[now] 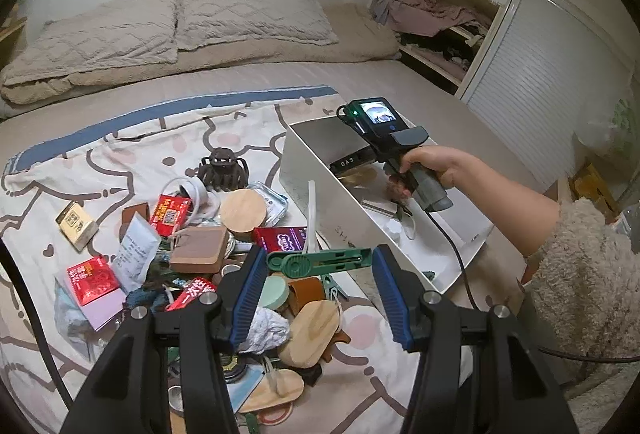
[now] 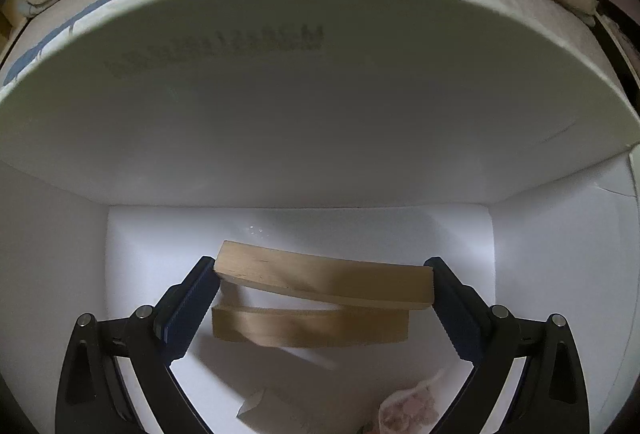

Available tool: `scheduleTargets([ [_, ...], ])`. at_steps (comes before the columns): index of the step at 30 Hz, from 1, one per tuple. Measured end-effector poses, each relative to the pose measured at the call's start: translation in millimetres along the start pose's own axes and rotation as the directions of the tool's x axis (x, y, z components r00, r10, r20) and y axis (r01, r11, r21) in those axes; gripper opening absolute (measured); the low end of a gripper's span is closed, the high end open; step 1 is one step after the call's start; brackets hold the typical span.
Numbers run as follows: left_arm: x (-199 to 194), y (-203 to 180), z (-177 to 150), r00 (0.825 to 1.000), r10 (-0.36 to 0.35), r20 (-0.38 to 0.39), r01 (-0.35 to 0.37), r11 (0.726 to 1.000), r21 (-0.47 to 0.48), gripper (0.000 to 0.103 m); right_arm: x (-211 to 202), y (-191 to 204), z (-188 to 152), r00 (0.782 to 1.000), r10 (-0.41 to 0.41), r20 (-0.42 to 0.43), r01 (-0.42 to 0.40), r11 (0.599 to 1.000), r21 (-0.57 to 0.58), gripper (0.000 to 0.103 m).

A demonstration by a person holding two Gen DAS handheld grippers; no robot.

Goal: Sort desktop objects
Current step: 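Carry the wooden stick into the white box and release it with the right tool, then carry the green clothespin over the white box and open the left tool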

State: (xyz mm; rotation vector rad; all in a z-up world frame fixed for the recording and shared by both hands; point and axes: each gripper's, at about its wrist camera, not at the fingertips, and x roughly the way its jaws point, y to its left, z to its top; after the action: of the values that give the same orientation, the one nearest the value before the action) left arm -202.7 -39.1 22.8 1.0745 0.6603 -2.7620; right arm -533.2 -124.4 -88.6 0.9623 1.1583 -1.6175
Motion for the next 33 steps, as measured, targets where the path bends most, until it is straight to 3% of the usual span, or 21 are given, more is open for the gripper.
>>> scheduleTargets([
  [7, 11, -4, 4, 1.0, 0.008, -0.004, -0.008, 1.0, -0.01, 0.054, -3, -9, -4, 0.998, 0.056, -0.01, -0.055, 0.998, 0.03, 0.103],
  [16, 19, -10, 18, 0.999, 0.014, 0.033, -0.014, 1.0, -0.011, 0.054, -59, -28, -21, 0.988, 0.126, 0.085, -0.128, 0.992, 0.011, 0.103],
  [26, 53, -45, 40, 0.997, -0.036, 0.062, 0.034, 0.999, 0.041, 0.054, -168, -44, -80, 0.939, 0.204, 0.279, -0.191, 0.979, -0.074, 0.103],
  [27, 58, -49, 41, 0.997, -0.041, 0.06, 0.038, 0.998, 0.046, 0.054, -156, -38, -72, 0.935, 0.207, 0.288, -0.193, 0.978, -0.08, 0.103],
  [33, 98, -81, 40, 0.998, -0.068, -0.012, 0.069, 0.996, 0.061, 0.054, -173, -39, -113, 0.92, 0.221, 0.325, -0.209, 0.975, -0.072, 0.103],
])
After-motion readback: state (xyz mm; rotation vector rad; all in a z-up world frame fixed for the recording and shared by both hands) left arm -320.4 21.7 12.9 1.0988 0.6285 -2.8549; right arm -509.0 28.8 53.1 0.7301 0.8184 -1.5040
